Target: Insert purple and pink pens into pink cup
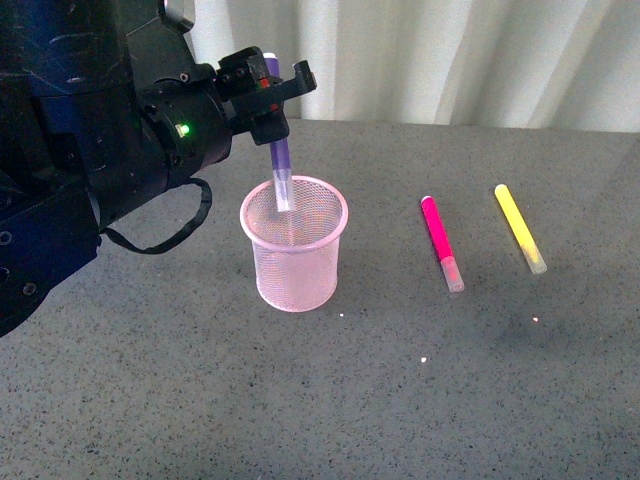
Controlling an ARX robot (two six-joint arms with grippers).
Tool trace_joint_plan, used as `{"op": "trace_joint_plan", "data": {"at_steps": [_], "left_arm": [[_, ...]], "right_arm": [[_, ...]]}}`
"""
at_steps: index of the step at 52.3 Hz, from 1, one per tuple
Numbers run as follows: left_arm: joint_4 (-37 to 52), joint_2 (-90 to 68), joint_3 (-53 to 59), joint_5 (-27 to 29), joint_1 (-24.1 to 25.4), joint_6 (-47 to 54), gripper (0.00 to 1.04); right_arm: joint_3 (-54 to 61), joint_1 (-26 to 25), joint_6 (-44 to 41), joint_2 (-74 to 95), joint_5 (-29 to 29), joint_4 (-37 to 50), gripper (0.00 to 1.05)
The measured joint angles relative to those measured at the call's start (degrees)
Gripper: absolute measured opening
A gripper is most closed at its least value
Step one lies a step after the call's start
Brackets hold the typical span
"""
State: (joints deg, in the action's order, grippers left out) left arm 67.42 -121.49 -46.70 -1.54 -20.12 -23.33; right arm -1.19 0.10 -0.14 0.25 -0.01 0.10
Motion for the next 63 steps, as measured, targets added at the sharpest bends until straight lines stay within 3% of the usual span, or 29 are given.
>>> {"op": "trace_joint_plan", "data": {"at_steps": [4,18,29,37,53,63], "left_arm": [[-0.02,0.00,0.04,0.04,-0.09,0.28,0.47],[0.00,0.02,0.48,-0.17,-0.28,0.74,0.99],[-6.10,7.82,5.07,-5.68,1.14,0.74,0.98],[-11.41,19.47,10.93,-11.80,5.14,2.01,0.98],[-26.01,41.35,24.02,-23.45,22.56,4.52,0.98],[-29.35,46.97,28.70,-27.67,29.81,5.92,0.98]], "right_arm": [[0.00,0.00,0.00,0.00,0.00,0.00,0.98],[0.00,-0.02,0.00,0.00,0.00,0.00,0.98],[0.00,0.00,0.00,0.00,0.00,0.00,0.98],[0.00,0.00,0.00,0.00,0.00,0.00,0.98],[0.00,0.00,0.00,0.00,0.00,0.00,0.98],[0.00,0.00,0.00,0.00,0.00,0.00,0.98]]}}
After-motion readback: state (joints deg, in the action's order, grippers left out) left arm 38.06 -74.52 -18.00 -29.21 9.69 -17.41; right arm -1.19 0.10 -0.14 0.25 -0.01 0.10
